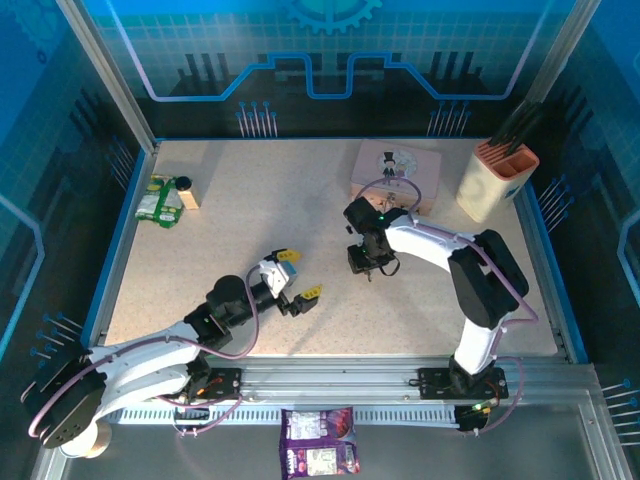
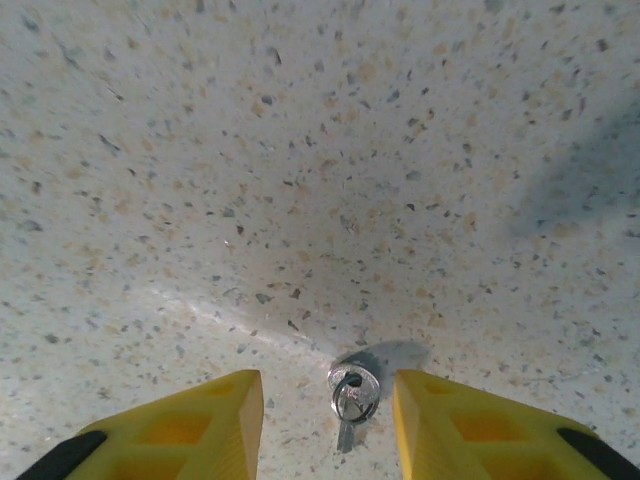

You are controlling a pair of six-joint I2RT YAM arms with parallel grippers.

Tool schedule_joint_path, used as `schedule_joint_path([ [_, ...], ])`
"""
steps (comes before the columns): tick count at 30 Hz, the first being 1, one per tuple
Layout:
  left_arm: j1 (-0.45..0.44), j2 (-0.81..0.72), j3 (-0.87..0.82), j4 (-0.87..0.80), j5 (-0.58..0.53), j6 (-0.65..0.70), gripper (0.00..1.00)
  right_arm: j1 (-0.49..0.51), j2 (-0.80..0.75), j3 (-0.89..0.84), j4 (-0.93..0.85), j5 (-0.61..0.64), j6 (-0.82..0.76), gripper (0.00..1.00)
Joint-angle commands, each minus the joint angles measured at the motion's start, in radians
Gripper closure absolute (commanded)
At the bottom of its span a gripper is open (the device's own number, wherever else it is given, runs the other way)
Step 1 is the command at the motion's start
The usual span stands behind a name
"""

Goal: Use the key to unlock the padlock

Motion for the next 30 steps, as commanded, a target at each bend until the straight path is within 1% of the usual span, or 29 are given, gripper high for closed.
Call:
schedule_joint_path([
  [1,0.011,-0.009,-0.015,-0.005,-0.013,0.002,0.12,-0.005,0.056,0.044,-0.079,0.017,-0.043,0.60],
  [9,0.018,-0.024,-0.024,-0.016,-0.014,-0.006,0.11,-0.006,0.101,0.071,-0.108,0.034,-0.056,0.59],
  [14,0.021,-0.023,-0.024,-0.019,-0.018,-0.007,0.10,-0.008,0.107,0.062,-0.119,0.009,-0.061,0.63],
  [21,0.024,-0.015,-0.021,-0.019,-0.020,-0.010,0.09,-0.008,0.097,0.043,-0.105,-0.043,-0.056,0.73],
  [30,0.025,-0.017,-0.021,-0.025,-0.020,-0.012,0.09,-0.007,0.070,0.030,-0.101,-0.044,-0.042,0.84],
])
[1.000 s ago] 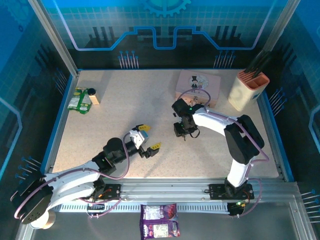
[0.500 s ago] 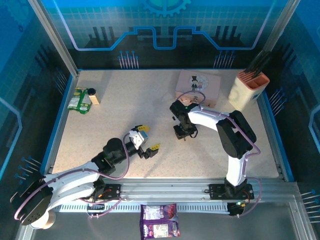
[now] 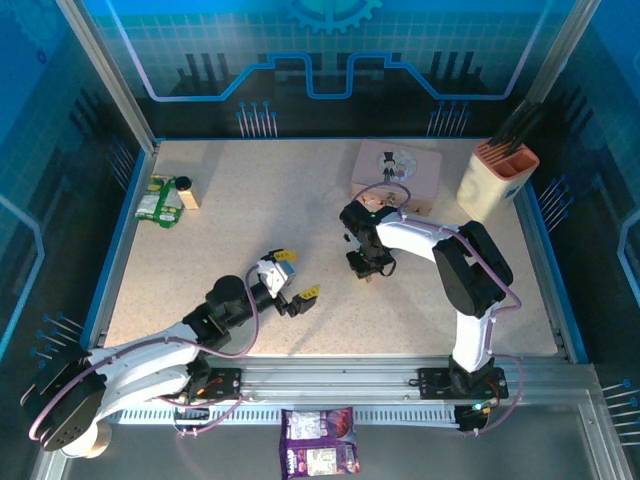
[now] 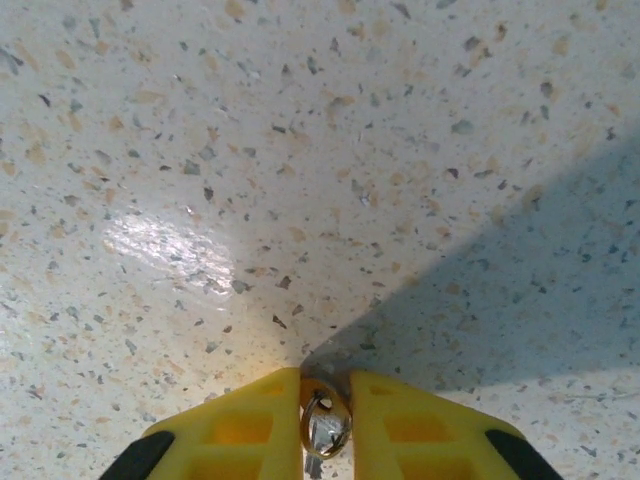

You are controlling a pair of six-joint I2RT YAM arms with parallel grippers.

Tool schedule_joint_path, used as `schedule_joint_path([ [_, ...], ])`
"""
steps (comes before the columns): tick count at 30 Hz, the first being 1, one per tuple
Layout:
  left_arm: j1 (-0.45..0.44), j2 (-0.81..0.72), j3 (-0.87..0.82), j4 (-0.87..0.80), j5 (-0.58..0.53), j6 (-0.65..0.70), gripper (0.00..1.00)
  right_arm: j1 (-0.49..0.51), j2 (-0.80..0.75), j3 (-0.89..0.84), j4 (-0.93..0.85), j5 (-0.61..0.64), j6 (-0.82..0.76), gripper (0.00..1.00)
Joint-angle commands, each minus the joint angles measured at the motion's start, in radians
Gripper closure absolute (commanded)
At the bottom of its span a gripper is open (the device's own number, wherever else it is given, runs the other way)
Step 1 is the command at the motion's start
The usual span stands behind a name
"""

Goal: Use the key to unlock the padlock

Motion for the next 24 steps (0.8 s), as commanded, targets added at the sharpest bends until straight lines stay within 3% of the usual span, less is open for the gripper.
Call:
schedule_joint_path([
  [1,0.007,-0.006,-0.008,0.001,-0.011,-0.008,0.09,-0.009,-0.029,-0.023,-0.017,-0.026,0.010,0.85],
  [10,0.009,0.012,0.005,-0.006,-0.010,-0.018,0.10,-0.048,-0.113,-0.084,0.038,-0.103,0.049,0.96],
  [15,0.008,0.050,0.042,-0.025,-0.019,-0.072,0.10,-0.089,-0.294,-0.179,0.167,-0.204,0.125,1.00],
  [20,0.009,0.108,0.127,-0.050,-0.046,-0.248,0.14,-0.121,-0.566,-0.411,0.542,-0.296,0.349,1.00],
  [24,0.010,0.170,0.234,-0.124,-0.032,-0.471,0.14,-0.105,-0.697,-0.578,0.873,-0.255,0.519,1.00],
])
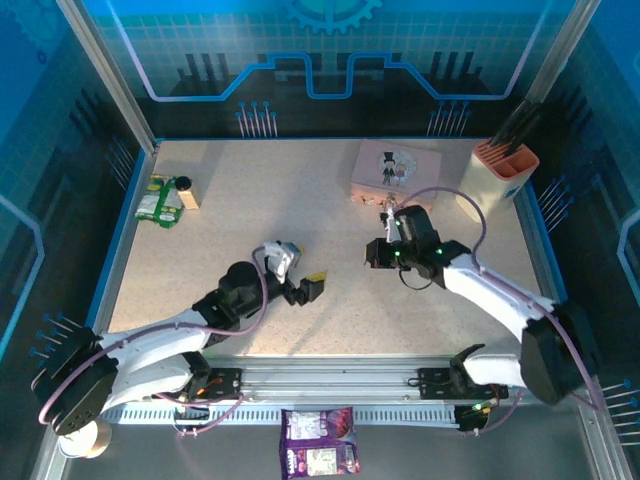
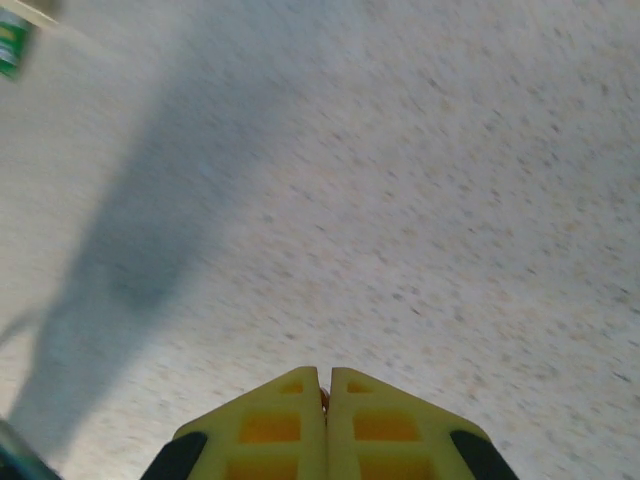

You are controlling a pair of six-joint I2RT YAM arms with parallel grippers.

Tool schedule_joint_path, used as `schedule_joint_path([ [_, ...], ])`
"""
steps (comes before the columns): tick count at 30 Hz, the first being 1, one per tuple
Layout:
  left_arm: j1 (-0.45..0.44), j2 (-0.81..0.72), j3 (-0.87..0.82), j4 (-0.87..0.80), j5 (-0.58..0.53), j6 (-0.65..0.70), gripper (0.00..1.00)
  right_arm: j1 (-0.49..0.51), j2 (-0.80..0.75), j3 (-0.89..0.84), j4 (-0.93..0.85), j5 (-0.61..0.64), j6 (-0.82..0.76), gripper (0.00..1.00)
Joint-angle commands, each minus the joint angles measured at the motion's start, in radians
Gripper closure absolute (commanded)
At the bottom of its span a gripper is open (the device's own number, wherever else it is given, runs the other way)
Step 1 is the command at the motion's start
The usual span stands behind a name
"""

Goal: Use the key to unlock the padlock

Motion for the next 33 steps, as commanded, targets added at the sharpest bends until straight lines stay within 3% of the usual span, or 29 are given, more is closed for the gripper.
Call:
schedule_joint_path([
  [1,0.009,0.048,0.110,-0.052,0.013,-0.257,0.14,0.016,-0.065,-0.123,0.397,0.008,0.212,1.00],
  [5,0.010,0.126,0.215,-0.064,0.105,-0.434,0.17,0.045,-0.124,-0.229,0.671,0.100,0.305,1.00],
  [8,0.009,0.153,0.270,-0.067,0.139,-0.527,0.20,0.075,-0.163,-0.258,0.752,0.173,0.327,1.00],
  [17,0.006,0.163,0.237,0.095,0.086,-0.820,0.27,0.248,-0.307,-0.341,0.849,0.468,0.344,1.00],
  [21,-0.017,0.186,0.231,0.176,0.092,-0.857,0.27,0.302,-0.302,-0.377,0.929,0.547,0.388,1.00],
  [26,-0.036,0.231,0.216,0.295,0.110,-0.880,0.28,0.328,-0.243,-0.387,1.041,0.558,0.440,1.00],
  [33,-0.036,0.252,0.205,0.325,0.092,-0.926,0.34,0.349,-0.216,-0.417,1.126,0.593,0.478,1.00],
])
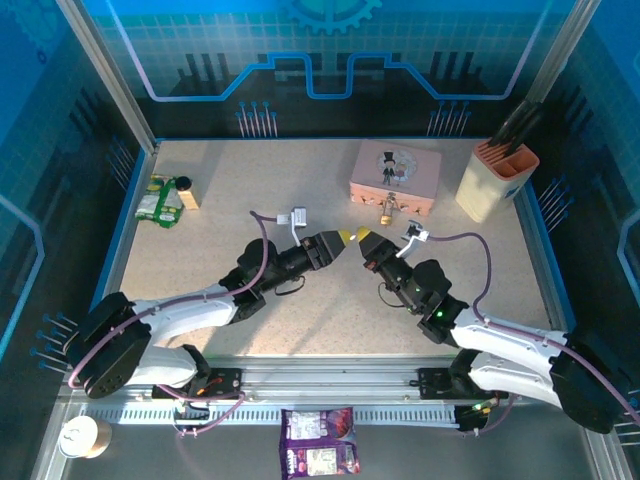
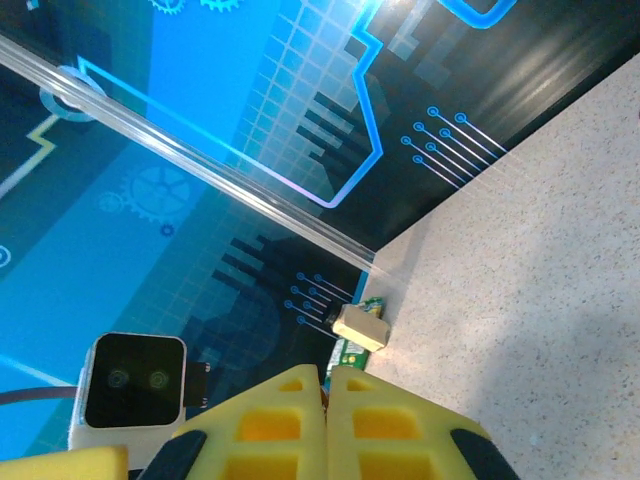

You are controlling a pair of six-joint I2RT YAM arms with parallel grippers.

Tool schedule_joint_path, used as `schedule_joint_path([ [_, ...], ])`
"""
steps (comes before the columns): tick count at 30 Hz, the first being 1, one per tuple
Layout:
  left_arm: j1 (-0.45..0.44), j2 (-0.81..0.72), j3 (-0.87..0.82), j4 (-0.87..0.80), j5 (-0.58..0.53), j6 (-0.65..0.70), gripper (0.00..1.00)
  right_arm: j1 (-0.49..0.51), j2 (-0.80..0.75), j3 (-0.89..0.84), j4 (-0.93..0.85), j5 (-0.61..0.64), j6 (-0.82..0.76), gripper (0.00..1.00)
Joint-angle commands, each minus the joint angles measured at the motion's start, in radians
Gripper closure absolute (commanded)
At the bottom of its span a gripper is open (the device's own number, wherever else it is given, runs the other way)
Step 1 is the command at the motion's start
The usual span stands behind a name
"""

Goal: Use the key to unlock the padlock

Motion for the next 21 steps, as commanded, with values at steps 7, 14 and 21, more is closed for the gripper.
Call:
schedule_joint_path([
  [7,-0.011,0.033,0.004,0.098,0.009,-0.063,0.41,0.035,0.024,-0.023,0.146,0.074,0.043,1.00],
  [14,-0.017,0.049,0.012,0.113,0.017,-0.079,0.49,0.047,0.059,-0.024,0.199,0.082,0.057,1.00],
  [21,-0.017,0.049,0.016,0.113,0.023,-0.079,0.62,0.050,0.072,-0.024,0.216,0.084,0.065,1.00],
])
